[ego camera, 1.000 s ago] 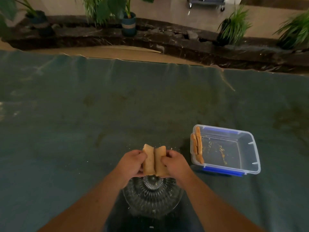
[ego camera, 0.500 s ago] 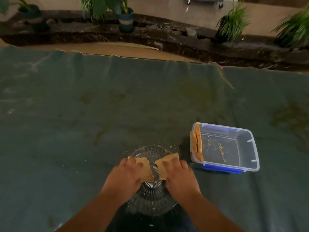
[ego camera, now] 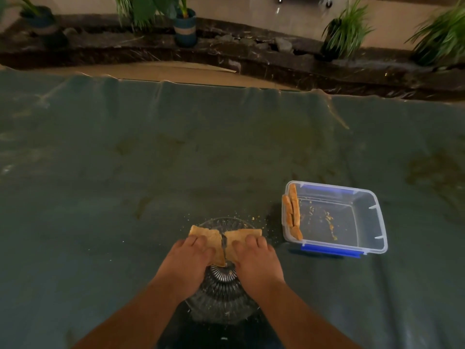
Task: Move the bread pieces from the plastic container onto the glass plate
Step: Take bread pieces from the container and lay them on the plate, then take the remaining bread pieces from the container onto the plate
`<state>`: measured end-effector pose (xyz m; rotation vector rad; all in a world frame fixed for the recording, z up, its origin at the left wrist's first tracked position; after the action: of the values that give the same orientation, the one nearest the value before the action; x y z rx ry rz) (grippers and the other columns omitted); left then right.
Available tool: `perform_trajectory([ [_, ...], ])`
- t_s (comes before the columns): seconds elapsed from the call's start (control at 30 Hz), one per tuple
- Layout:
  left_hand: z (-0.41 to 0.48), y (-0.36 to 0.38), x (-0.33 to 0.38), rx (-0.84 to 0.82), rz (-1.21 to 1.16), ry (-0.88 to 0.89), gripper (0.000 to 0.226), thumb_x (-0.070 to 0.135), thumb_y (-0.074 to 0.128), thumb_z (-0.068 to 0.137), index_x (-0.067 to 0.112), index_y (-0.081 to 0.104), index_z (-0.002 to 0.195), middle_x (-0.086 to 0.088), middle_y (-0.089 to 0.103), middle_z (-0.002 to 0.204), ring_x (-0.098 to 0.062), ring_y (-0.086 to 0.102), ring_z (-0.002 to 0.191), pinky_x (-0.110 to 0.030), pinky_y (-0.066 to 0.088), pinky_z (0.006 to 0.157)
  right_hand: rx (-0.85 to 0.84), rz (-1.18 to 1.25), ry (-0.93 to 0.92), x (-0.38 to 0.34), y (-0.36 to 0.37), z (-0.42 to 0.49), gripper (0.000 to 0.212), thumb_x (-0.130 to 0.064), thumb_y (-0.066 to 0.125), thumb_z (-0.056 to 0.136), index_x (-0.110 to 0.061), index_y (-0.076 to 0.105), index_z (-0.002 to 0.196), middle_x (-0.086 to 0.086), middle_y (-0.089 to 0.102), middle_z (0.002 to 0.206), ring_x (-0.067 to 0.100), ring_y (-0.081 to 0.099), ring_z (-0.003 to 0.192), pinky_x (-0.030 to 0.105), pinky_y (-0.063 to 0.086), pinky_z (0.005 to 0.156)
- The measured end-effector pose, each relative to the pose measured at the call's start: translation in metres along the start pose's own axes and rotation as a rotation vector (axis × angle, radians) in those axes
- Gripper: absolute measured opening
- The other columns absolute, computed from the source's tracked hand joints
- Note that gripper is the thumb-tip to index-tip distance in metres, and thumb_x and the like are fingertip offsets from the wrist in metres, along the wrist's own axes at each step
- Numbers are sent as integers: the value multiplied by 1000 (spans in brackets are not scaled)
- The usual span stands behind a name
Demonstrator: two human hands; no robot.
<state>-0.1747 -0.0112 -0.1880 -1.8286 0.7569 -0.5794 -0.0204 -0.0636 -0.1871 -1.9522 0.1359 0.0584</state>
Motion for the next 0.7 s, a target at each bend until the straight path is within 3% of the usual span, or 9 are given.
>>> perform_trajectory([
  [0.13, 10, -32, 5, 124, -82, -21, 35, 40, 58, 90, 21, 66, 119, -6, 67, 123, -27, 59, 112, -44, 54, 90, 221, 135, -9, 15, -42, -8, 35, -38, 56, 102, -23, 58, 133, 6, 62, 129, 25, 55, 116, 43, 52, 99],
  [0.23, 37, -61, 9, 126, -468, -253, 31, 49, 61, 91, 25, 68, 110, -2, 70, 109, -24, 65, 96, -37, 54, 77, 536, 364, 139, 63, -95, -16, 20, -39, 63, 96, -24, 63, 110, 0, 64, 106, 15, 56, 92, 36, 53, 81],
  [0.3, 58, -73, 19, 75, -777, -420, 34, 60, 62, 91, 28, 67, 102, 1, 72, 101, -22, 67, 91, -36, 52, 76, 606, 570, 363, 111, -114, -15, 24, -42, 66, 96, -24, 61, 112, 2, 65, 106, 19, 60, 93, 42, 56, 83],
  [0.33, 70, -78, 30, 47, -907, -463, 38, 65, 61, 91, 28, 66, 99, 2, 72, 99, -22, 68, 91, -37, 53, 79, 567, 690, 498, 137, -114, -12, 32, -47, 68, 97, -26, 60, 119, 3, 66, 112, 23, 63, 98, 46, 58, 88],
  [0.43, 99, -88, 61, -12, -1203, -534, 48, 70, 62, 89, 23, 64, 100, -2, 72, 100, -25, 71, 93, -48, 60, 88, 214, 1048, 772, 177, -99, 5, 64, -58, 72, 95, -28, 49, 146, 8, 62, 137, 32, 64, 117, 54, 56, 103],
  [0.5, 114, -90, 83, -37, -1326, -573, 55, 67, 70, 85, 20, 62, 112, -4, 70, 105, -24, 72, 93, -45, 64, 79, 17, 1159, 772, 184, -86, 11, 75, -62, 72, 93, -26, 44, 153, 12, 60, 141, 32, 64, 114, 51, 59, 94],
  [0.57, 124, -91, 100, -67, -1417, -598, 66, 61, 79, 82, 18, 57, 127, -7, 68, 115, -23, 70, 98, -36, 63, 69, -67, 1238, 735, 184, -74, 15, 83, -63, 76, 90, -26, 43, 156, 12, 61, 143, 32, 64, 113, 49, 60, 89],
  [0.63, 133, -89, 111, -86, -1452, -604, 74, 54, 84, 79, 18, 53, 135, -10, 65, 125, -26, 67, 106, -35, 61, 71, -96, 1324, 699, 183, -60, 19, 82, -60, 81, 87, -24, 47, 153, 13, 64, 142, 36, 67, 119, 55, 61, 97],
  [0.7, 139, -86, 116, -91, -1462, -599, 74, 50, 86, 79, 18, 51, 137, -11, 65, 127, -27, 67, 109, -40, 63, 78, -117, 1339, 646, 182, -52, 24, 68, -58, 81, 88, -25, 58, 143, 12, 70, 134, 36, 70, 116, 58, 61, 99],
])
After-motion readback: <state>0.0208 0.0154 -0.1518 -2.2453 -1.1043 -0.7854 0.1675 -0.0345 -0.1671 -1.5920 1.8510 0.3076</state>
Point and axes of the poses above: each hand's wrist, its own z-axis towards the middle knuckle, its own y-axis out of the palm, x = y × z, the point moved 6 cm from there along z, towards the middle knuckle
